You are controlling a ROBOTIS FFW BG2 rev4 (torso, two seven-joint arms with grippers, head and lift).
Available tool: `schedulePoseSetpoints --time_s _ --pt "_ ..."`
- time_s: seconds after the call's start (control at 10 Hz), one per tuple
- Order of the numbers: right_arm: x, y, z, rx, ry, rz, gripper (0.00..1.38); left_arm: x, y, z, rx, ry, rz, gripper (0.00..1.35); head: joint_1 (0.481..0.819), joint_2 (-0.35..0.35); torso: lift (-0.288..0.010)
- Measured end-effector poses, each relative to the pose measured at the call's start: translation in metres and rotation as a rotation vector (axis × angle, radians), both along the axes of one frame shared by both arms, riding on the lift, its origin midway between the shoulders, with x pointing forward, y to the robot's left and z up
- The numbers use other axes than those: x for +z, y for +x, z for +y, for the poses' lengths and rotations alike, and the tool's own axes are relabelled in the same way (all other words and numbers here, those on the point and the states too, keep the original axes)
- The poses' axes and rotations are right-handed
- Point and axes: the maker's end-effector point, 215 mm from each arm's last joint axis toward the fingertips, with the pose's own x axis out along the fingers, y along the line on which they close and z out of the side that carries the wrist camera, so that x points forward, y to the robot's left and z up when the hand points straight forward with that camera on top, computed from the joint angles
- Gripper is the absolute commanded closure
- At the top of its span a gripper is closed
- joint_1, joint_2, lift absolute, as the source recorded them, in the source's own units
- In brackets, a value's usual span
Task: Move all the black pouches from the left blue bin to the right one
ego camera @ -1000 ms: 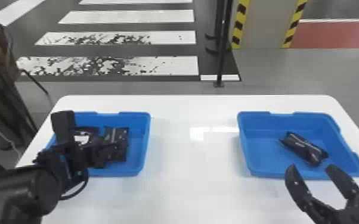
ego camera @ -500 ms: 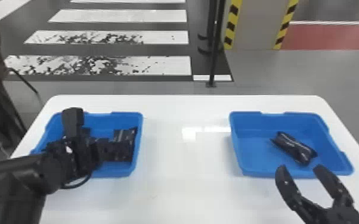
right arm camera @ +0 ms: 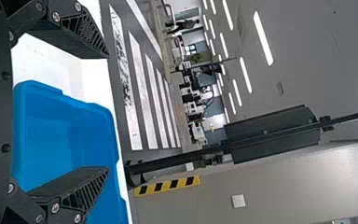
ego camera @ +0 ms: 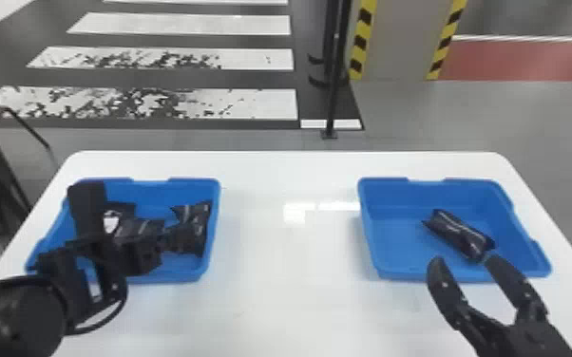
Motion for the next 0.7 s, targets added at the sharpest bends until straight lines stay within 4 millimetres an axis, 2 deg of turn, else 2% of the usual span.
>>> schedulePoseSetpoints --time_s 0.2,0.4,0.5,0.7 --pt "0.008 0.004 0.015 0.034 0.043 -0.01 0.19 0.034 -0.031 -0.024 -0.05 -0.033 -0.064 1.2 0.695 -0.032 -0.14" --pt "0.012 0.007 0.038 0.086 0.114 -0.011 0.19 0.067 -0.063 -0.068 -0.138 -0.095 -0.121 1.2 0.695 -0.062 -0.14" --pt "0.014 0.009 0.047 0.108 0.14 -0.009 0.19 0.078 -0.08 -0.091 -0.184 -0.134 -0.134 1.2 0.695 -0.086 -0.14" --pt "0.012 0.011 0.077 0.186 0.241 0.022 0.19 0.089 -0.11 -0.135 -0.275 -0.23 -0.13 1.2 0.695 -0.108 -0.14"
